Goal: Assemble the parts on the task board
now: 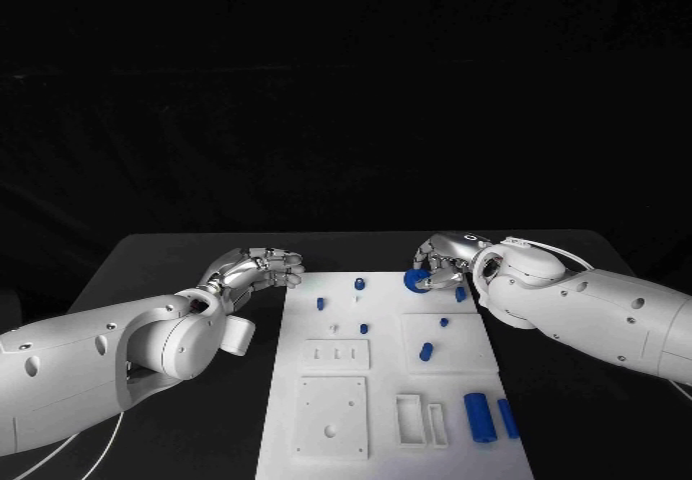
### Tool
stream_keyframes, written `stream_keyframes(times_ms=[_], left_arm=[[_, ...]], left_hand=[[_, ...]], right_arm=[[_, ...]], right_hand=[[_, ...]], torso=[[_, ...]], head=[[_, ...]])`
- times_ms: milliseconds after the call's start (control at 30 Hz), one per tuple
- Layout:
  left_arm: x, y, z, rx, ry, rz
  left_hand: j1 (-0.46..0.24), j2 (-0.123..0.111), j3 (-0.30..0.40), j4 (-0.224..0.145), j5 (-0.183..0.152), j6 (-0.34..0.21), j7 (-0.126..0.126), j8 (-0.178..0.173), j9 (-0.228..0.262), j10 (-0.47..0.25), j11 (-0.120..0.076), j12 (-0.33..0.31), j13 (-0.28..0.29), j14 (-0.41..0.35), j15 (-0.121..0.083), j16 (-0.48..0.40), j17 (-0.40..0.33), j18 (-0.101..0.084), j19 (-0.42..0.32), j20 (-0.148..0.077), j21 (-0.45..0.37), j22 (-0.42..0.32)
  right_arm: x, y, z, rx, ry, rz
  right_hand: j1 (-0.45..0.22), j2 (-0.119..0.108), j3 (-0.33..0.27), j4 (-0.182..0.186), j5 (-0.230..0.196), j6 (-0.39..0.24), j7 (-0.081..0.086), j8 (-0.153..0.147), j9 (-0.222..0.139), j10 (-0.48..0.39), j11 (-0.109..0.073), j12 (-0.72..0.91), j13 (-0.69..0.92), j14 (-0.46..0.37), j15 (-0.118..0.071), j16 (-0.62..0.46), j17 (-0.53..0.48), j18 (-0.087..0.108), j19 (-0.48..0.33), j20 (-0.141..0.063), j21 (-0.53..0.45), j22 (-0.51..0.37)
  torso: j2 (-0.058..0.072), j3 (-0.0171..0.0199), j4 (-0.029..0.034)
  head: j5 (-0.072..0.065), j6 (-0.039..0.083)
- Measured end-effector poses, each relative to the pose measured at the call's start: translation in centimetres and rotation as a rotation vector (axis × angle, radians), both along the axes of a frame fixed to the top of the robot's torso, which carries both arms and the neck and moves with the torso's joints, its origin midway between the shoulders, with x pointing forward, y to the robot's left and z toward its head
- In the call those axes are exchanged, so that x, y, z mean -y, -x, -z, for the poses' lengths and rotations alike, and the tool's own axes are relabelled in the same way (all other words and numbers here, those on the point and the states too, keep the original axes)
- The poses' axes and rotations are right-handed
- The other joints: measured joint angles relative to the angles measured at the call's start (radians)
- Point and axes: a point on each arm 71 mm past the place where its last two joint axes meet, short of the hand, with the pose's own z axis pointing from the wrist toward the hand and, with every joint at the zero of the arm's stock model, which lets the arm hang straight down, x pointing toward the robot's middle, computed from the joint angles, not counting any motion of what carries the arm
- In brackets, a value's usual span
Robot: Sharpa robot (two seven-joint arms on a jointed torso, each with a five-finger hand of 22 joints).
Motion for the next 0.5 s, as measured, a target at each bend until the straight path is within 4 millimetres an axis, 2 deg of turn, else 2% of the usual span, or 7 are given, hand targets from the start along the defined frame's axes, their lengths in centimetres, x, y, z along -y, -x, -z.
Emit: stream_keyframes(times_ms=[100, 200, 500], left_arm=[[-0.02, -0.01, 0.0, 0.0, 0.0, -0.001], [-0.05, -0.03, 0.01, 0.0, -0.001, -0.001], [-0.07, -0.05, 0.01, -0.001, -0.001, -0.002]], left_hand=[[0.0, 0.0, 0.0, 0.0, 0.0, 0.0, 0.0, 0.0, 0.001, 0.0, 0.0, 0.0, 0.0, 0.0, 0.0, 0.0, 0.0, 0.0, 0.0, 0.0, 0.0, 0.0], [0.0, 0.0, 0.0, 0.0, 0.0, 0.0, 0.0, -0.002, 0.001, 0.0, 0.0, 0.0, 0.0, 0.0, 0.0, 0.0, 0.0, 0.0, 0.0, 0.0, 0.0, 0.0], [0.0, 0.0, 0.003, -0.003, 0.0, 0.0, 0.0, -0.004, 0.001, 0.0, 0.0, -0.004, 0.0, 0.0, 0.0, 0.0, 0.0, 0.0, 0.0, 0.0, 0.0, 0.0]], right_arm=[[-0.07, 0.04, 0.02, 0.001, 0.002, -0.004], [-0.17, 0.1, 0.06, 0.002, 0.003, -0.009], [-0.39, 0.26, 0.18, 0.006, 0.011, -0.021]], right_hand=[[0.016, -0.008, 0.029, -0.013, 0.003, 0.0, 0.0, 0.0, -0.001, 0.0, 0.0, 0.0, -0.002, 0.0, 0.0, -0.006, 0.002, 0.0, -0.004, 0.003, 0.0, 0.0], [0.022, -0.011, 0.044, -0.028, 0.025, 0.0, 0.0, -0.003, -0.003, 0.0, 0.0, 0.0, -0.002, 0.0, 0.0, -0.006, 0.004, 0.0, -0.005, 0.004, 0.005, 0.0], [0.029, -0.018, 0.045, -0.062, 0.058, 0.0, 0.0, -0.006, -0.007, 0.0, 0.0, 0.0, -0.005, 0.0, 0.0, -0.012, 0.009, 0.0, -0.009, 0.008, 0.011, 0.0]], torso=[[0.0, 0.0001, -0.0005], [0.0, 0.0007, -0.0009], [-0.001, 0.0019, -0.0011]], head=[[0.0, -0.001], [0.0, -0.002], [-0.001, -0.002]])
